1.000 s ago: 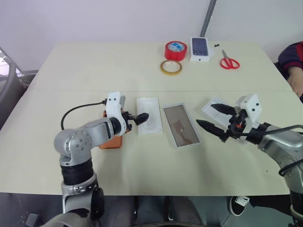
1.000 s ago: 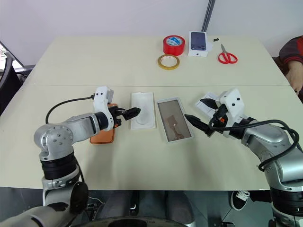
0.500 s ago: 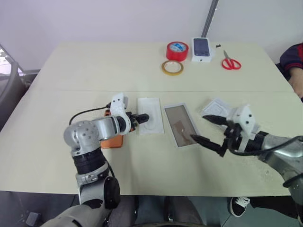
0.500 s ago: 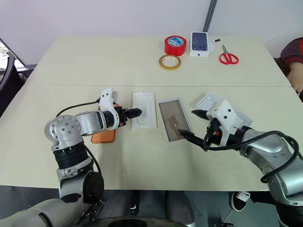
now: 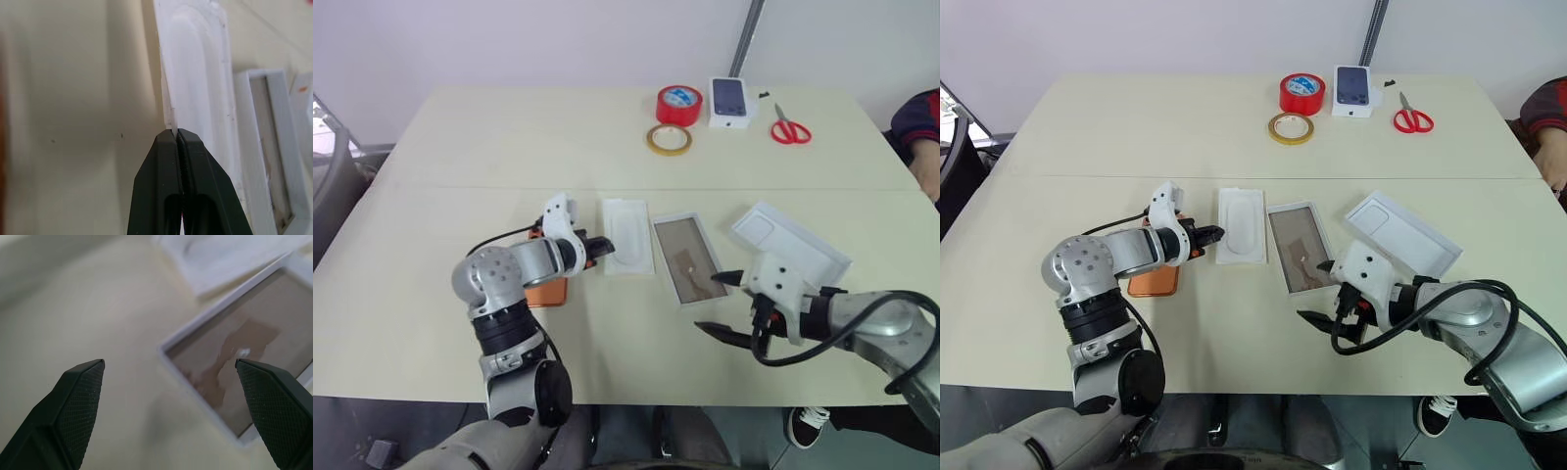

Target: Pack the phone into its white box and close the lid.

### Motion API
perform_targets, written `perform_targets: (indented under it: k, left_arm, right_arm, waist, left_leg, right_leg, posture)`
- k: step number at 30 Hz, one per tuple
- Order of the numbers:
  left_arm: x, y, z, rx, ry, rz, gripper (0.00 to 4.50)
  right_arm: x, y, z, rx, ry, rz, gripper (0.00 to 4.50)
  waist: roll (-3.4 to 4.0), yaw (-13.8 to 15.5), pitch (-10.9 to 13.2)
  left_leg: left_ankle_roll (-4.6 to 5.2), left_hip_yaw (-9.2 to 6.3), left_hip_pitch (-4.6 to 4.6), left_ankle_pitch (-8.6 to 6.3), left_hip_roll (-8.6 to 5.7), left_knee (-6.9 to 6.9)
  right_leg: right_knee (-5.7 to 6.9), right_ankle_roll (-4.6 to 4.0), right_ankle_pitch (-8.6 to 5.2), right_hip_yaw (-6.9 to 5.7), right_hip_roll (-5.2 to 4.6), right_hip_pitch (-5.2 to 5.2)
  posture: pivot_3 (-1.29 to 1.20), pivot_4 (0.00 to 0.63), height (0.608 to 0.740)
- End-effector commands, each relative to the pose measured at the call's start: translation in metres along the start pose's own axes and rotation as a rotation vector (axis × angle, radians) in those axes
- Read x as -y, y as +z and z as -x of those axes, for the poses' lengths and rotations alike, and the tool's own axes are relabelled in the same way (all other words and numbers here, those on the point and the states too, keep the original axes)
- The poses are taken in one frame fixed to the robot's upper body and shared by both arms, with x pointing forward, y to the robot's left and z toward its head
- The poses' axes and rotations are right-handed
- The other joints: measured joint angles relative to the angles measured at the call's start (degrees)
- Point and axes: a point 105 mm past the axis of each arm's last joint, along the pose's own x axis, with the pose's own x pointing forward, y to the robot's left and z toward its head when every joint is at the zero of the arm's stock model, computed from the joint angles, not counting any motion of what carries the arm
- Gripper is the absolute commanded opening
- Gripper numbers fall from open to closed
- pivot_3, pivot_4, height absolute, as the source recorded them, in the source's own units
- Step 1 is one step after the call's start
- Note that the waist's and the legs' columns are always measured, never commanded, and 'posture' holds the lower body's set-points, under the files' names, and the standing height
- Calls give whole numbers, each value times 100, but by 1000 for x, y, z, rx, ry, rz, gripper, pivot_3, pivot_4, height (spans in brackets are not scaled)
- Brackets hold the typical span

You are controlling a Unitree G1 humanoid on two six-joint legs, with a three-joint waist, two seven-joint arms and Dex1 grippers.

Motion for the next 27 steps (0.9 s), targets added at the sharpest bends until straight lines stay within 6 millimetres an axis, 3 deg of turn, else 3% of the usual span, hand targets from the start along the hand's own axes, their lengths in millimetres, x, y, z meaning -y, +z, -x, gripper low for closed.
perform_targets:
  k: [1, 4, 7, 10, 13, 19, 23, 27]
  left_arm:
    - [4, 22, 13, 97, -24, -12, 29]
    - [2, 29, 22, 120, -30, -7, 29]
    - [0, 32, 26, 134, -27, -12, 0]
    - [-1, 35, 30, 154, -28, -13, 0]
    - [-1, 38, 33, 178, -28, 1, 0]
    - [-6, 49, 41, 225, -23, 17, 0]
    - [-9, 61, 49, 255, -30, 21, 0]
    - [-6, 64, 51, 259, -50, 12, 0]
  right_arm:
    - [10, -7, -4, -57, 7, 102, 4500]
    - [21, -19, -10, -114, 22, 173, 4500]
    - [25, -26, -17, -137, 54, 238, 3159]
    - [23, -22, -20, -117, 100, 266, 1420]
    - [21, -17, -23, -99, 120, 284, 32]
    - [3, 0, -33, -56, 177, 380, 32]
    - [-14, 18, -54, -6, 225, 470, 32]
    - [-8, 28, -76, -11, 194, 536, 32]
  waist:
    - [-1, -5, 1]
    - [-2, -14, 1]
    - [-2, -6, 1]
    - [-5, 8, 2]
    - [-5, 2, 3]
    - [-6, -7, 3]
    - [-11, -29, 5]
    - [-13, -3, 6]
  left_leg:
    - [0, 0, 0, 0, 0, 0]
    - [-2, 0, 1, 1, 0, -1]
    - [-4, 0, 1, 2, 1, -1]
    - [-5, 0, 0, 3, 0, 2]
    - [-7, 0, 0, 3, 0, 2]
    - [-9, -1, 0, 3, 2, 2]
    - [-13, -3, 1, 5, 4, 0]
    - [-17, -4, 1, 7, 2, -1]
  right_leg:
    - [-1, 0, 0, 0, 0, 0]
    - [-1, 0, 0, 0, 0, -1]
    - [-1, 1, 0, 0, 0, -1]
    - [-1, 1, 0, -1, -4, 1]
    - [-1, 1, 0, -3, -4, 1]
    - [-1, 1, 0, -4, -4, 0]
    - [0, 1, 0, -5, -2, -3]
    - [2, 1, 0, -6, -5, -4]
  posture:
    - [0, 150, 740]
    - [0, 150, 740]
    - [0, 150, 740]
    - [0, 150, 740]
    - [0, 150, 740]
    - [0, 150, 740]
    - [0, 150, 740]
    - [0, 150, 740]
